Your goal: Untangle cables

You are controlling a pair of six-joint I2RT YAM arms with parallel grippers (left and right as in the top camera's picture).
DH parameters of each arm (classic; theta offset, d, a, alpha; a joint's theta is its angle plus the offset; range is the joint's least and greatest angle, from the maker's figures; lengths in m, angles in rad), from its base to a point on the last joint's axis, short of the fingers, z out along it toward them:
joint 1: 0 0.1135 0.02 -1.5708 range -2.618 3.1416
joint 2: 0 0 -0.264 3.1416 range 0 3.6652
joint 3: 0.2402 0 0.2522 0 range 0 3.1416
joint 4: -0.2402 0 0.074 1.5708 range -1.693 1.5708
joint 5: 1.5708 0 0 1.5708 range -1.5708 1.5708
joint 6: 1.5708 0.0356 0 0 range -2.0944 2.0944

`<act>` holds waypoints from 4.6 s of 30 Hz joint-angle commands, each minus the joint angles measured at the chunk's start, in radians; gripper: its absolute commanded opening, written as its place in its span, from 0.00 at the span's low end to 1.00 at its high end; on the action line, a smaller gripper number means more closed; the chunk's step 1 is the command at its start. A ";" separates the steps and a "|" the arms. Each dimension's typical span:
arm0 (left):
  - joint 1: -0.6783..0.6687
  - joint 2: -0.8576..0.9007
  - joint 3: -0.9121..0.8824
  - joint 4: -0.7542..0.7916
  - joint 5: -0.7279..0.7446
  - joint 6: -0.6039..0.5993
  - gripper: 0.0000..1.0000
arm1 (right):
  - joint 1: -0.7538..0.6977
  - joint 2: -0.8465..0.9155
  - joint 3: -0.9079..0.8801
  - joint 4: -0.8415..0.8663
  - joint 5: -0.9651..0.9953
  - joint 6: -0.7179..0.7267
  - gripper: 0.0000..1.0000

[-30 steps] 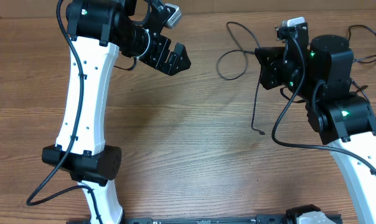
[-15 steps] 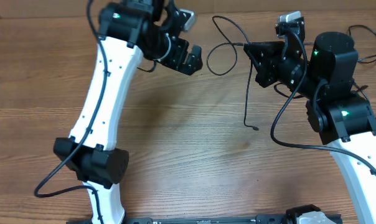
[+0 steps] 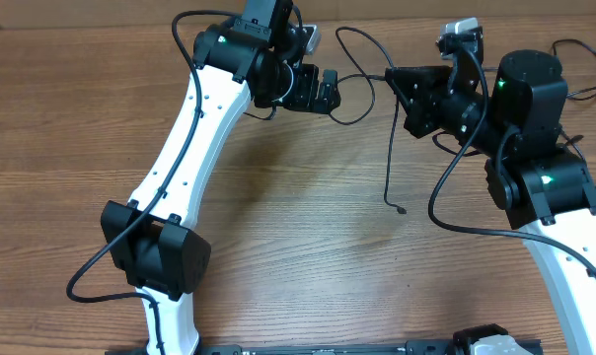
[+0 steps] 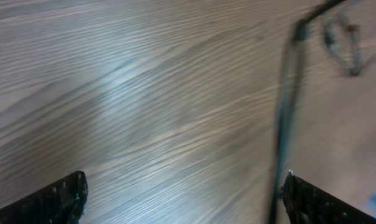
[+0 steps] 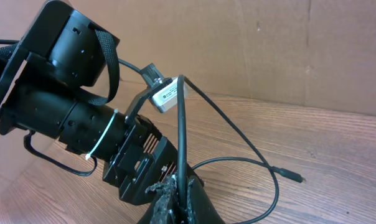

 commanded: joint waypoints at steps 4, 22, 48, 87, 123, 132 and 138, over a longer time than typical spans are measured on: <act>-0.006 0.002 -0.005 -0.133 -0.444 -0.087 1.00 | 0.000 -0.008 0.013 0.008 -0.003 0.007 0.04; 0.117 0.002 -0.005 -0.253 -0.512 -0.338 0.99 | -0.002 -0.008 0.013 0.007 0.024 0.007 0.04; 0.222 0.002 -0.005 -0.242 -0.331 -0.555 0.99 | -0.001 -0.008 0.013 -0.027 0.046 0.004 0.04; 0.283 0.002 -0.005 -0.272 -0.276 -1.019 1.00 | -0.002 -0.008 0.013 -0.076 0.073 0.000 0.04; -0.048 0.002 -0.084 -0.031 -0.152 0.391 1.00 | -0.001 -0.008 0.013 -0.055 0.038 0.001 0.04; -0.048 0.002 -0.244 0.124 -0.200 0.309 1.00 | -0.001 -0.008 0.013 -0.030 0.002 0.031 0.04; -0.048 0.002 -0.261 0.173 -0.188 0.253 1.00 | -0.001 -0.008 0.013 -0.026 -0.025 0.038 0.04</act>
